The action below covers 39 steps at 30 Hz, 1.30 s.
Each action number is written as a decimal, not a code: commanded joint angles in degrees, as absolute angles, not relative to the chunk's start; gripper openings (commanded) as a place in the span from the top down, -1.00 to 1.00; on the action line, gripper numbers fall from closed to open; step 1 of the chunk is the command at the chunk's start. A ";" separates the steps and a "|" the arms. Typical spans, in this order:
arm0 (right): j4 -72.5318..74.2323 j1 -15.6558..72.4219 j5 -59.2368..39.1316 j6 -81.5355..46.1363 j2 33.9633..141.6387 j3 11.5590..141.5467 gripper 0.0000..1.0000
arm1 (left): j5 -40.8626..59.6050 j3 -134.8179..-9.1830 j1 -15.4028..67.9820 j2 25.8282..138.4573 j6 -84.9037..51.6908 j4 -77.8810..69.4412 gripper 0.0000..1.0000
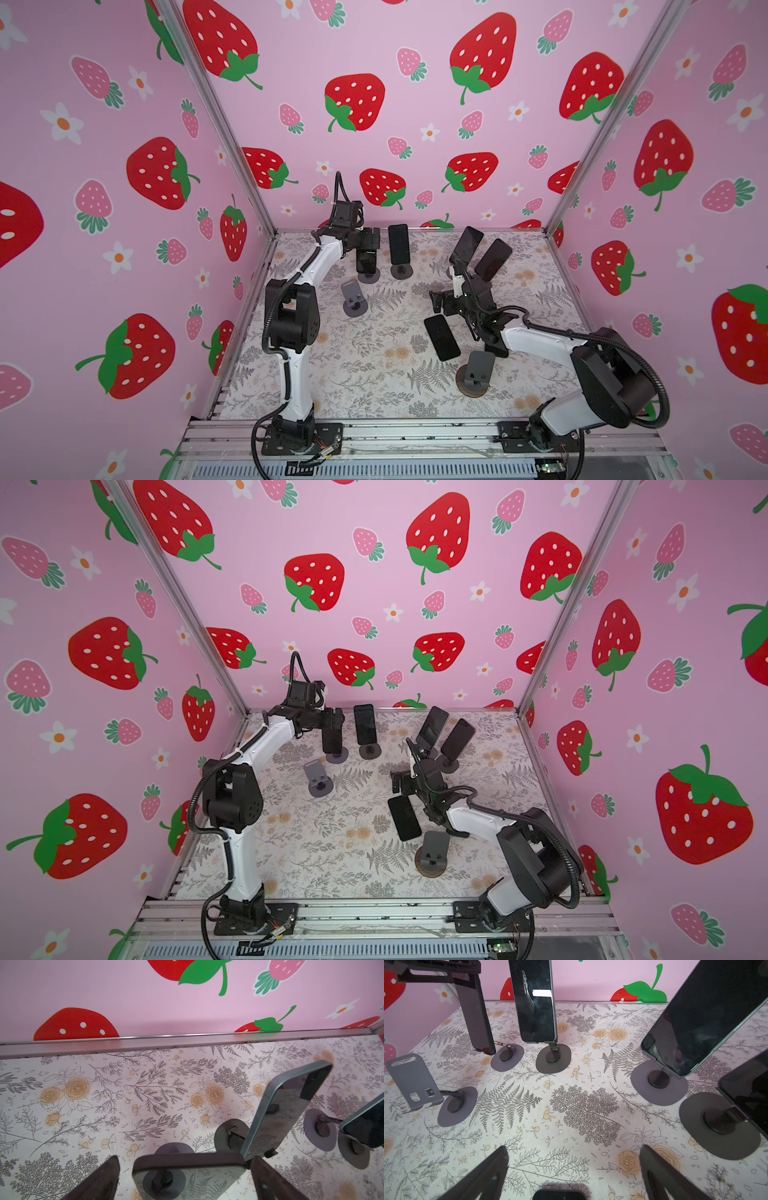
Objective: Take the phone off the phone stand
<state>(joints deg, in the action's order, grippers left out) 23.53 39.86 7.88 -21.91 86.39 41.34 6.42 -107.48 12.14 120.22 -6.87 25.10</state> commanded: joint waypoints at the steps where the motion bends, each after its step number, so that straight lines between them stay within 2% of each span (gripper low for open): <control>1: 24.35 39.90 8.25 -22.58 87.08 41.13 -0.99 | 6.01 -110.54 13.15 121.08 -4.63 26.15 -0.97; 9: 24.08 39.90 8.09 -23.18 86.63 41.04 -0.99 | 2.59 -112.58 13.71 123.40 -4.17 29.08 -0.83; 20: 23.67 39.90 8.00 -23.87 85.55 40.78 -0.99 | 3.07 -112.24 13.71 123.66 -5.95 29.43 -0.56; 28: 23.90 39.90 8.18 -24.24 84.02 40.05 -0.99 | 2.91 -110.93 13.71 123.33 -6.39 29.64 -0.55; 32: 24.06 39.90 8.44 -24.35 83.59 39.77 -0.99 | 1.76 -110.48 13.71 122.83 -6.64 29.60 -0.67; 39: 25.05 39.90 7.91 -24.30 82.84 38.96 -0.99 | 1.58 -110.04 13.70 122.89 -7.28 29.50 -0.69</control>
